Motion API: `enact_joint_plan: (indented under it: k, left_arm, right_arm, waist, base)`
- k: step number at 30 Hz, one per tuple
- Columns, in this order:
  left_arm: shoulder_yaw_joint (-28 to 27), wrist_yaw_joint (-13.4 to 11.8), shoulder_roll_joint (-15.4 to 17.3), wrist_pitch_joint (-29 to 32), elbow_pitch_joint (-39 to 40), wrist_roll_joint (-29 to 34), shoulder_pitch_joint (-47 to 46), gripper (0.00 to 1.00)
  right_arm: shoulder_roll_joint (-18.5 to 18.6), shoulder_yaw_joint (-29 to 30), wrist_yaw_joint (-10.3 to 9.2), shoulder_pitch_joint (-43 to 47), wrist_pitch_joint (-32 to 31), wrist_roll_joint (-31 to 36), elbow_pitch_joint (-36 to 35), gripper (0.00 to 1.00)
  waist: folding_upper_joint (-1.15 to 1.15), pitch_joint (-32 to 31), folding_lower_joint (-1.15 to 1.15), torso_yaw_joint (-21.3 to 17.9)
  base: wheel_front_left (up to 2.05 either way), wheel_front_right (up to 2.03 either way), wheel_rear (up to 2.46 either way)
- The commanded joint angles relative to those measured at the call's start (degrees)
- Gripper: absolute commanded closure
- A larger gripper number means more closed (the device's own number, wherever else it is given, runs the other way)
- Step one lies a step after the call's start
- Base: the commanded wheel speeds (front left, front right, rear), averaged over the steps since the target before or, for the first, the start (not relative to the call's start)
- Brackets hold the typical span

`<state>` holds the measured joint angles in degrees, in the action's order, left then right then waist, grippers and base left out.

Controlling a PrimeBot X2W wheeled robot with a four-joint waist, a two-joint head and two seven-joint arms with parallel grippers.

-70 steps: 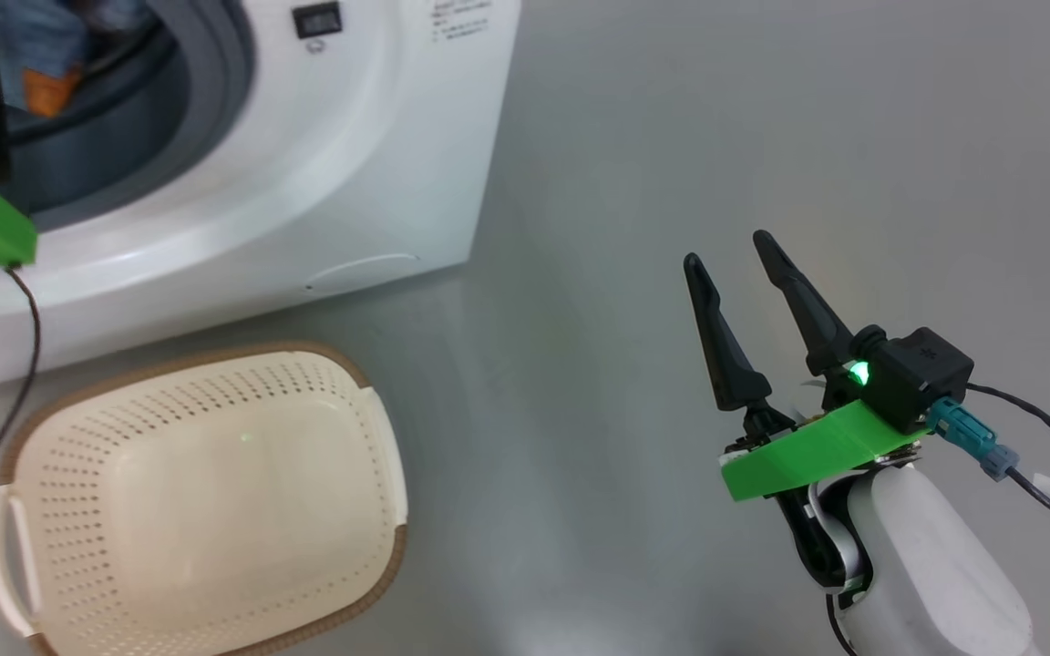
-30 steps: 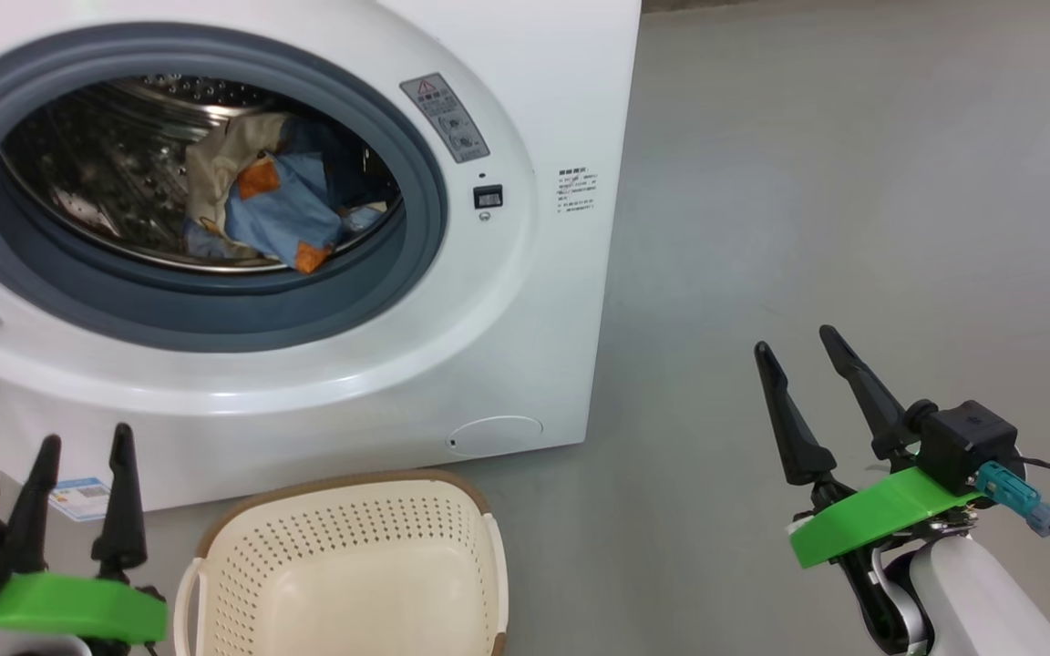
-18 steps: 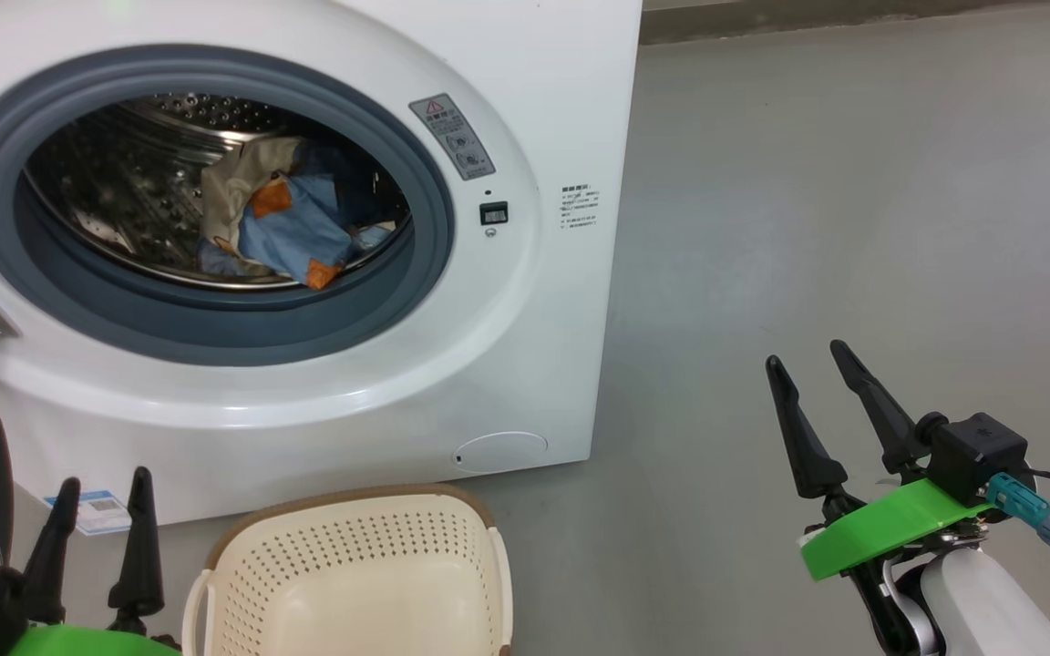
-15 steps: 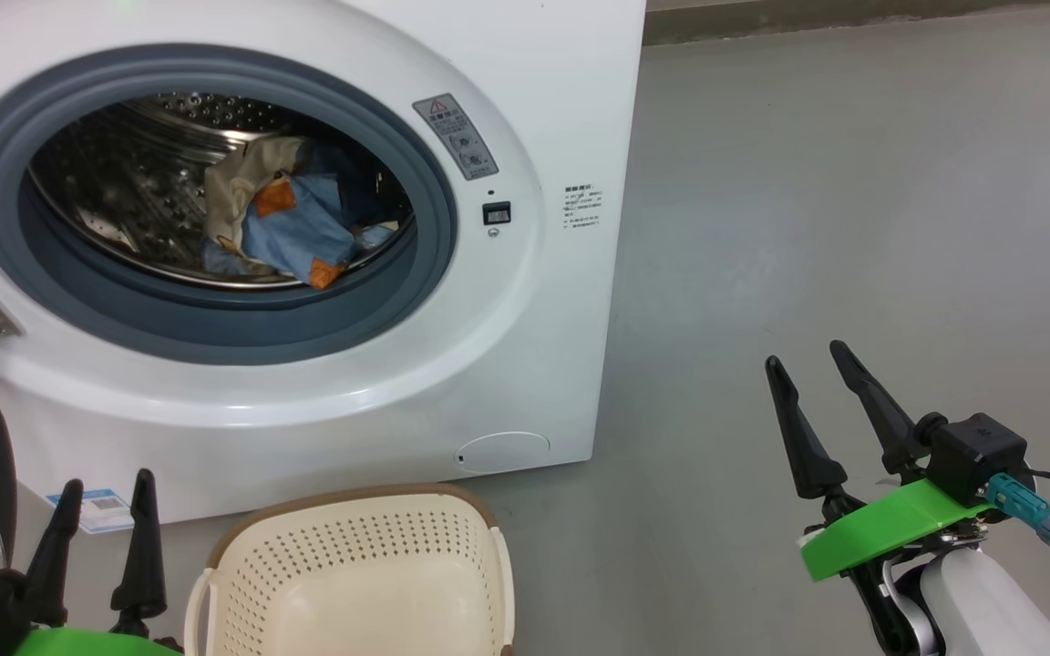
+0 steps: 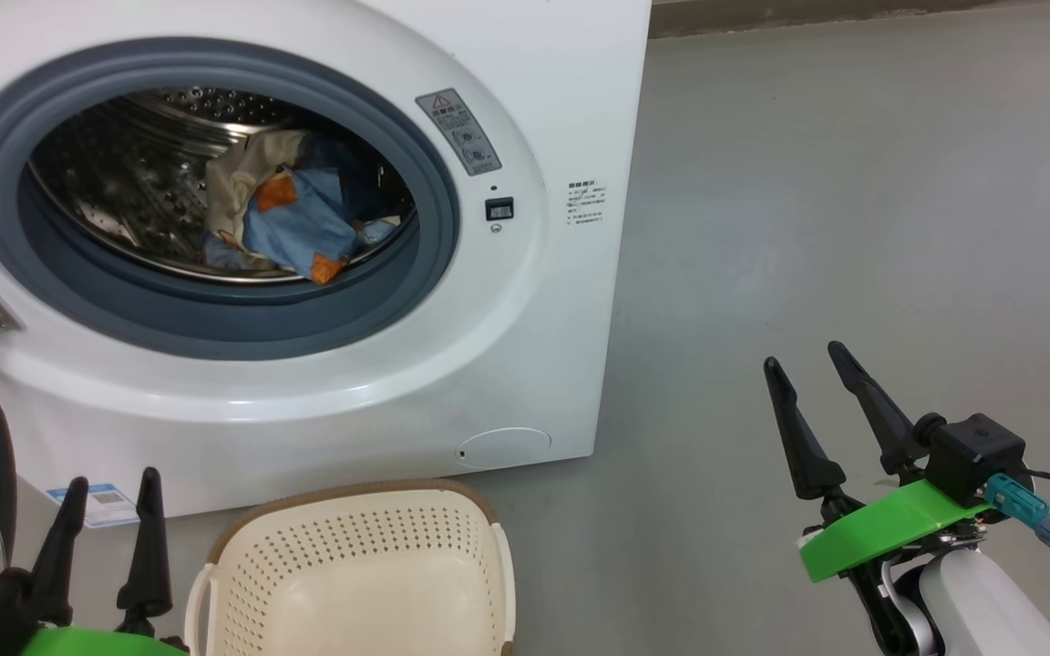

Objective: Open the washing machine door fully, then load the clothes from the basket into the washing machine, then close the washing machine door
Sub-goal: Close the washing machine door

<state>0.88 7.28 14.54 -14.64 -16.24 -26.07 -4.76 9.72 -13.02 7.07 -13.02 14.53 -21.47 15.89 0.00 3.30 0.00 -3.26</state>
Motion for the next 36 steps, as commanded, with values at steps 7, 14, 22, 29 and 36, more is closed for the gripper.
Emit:
enact_joint_plan:
  k: [7, 14, 22, 29, 36]
  left_arm:
    - [-2.7, 0.1, 1.0, -0.4, 1.7, 0.5, -1.5, 0.0]
    - [-2.8, 0.1, 0.8, -0.4, 1.6, -0.1, -1.7, 0.0]
    - [-3.0, 0.2, 0.8, -0.4, 2.3, 0.0, -1.5, 0.0]
    - [-3.2, 0.2, 0.4, -0.4, 2.2, -0.2, -1.6, 0.0]
    - [-3.2, 0.2, 0.4, -0.4, 1.7, 0.2, -1.6, 0.0]
  right_arm:
    - [0.4, -1.0, 0.42, -0.4, 0.5, -0.2, -1.5, 0.0]
    - [0.4, -0.8, 0.42, -0.5, 0.5, -0.2, -1.4, 0.0]
    - [0.3, -0.8, 0.42, -0.6, 0.5, -0.3, -1.2, 0.0]
    - [0.4, -0.7, 0.42, -0.7, 0.5, -0.3, -1.0, 0.0]
    - [0.3, -0.8, 0.42, -0.7, 0.5, -0.4, -0.9, 0.0]
  waist:
    - [0.0, 0.1, 0.0, -0.1]
    - [0.0, 0.2, 0.0, -0.2]
    - [0.0, 0.0, 0.0, -0.4]
    - [0.0, 0.0, 0.0, -0.4]
    - [0.0, -0.3, 0.0, -0.5]
  base:
    - [0.0, 0.0, 0.0]
    - [-0.23, 0.22, 0.01]
    - [-1.35, 1.32, 0.03]
    - [-1.89, 1.82, 0.06]
    - [-0.97, 0.97, 0.0]
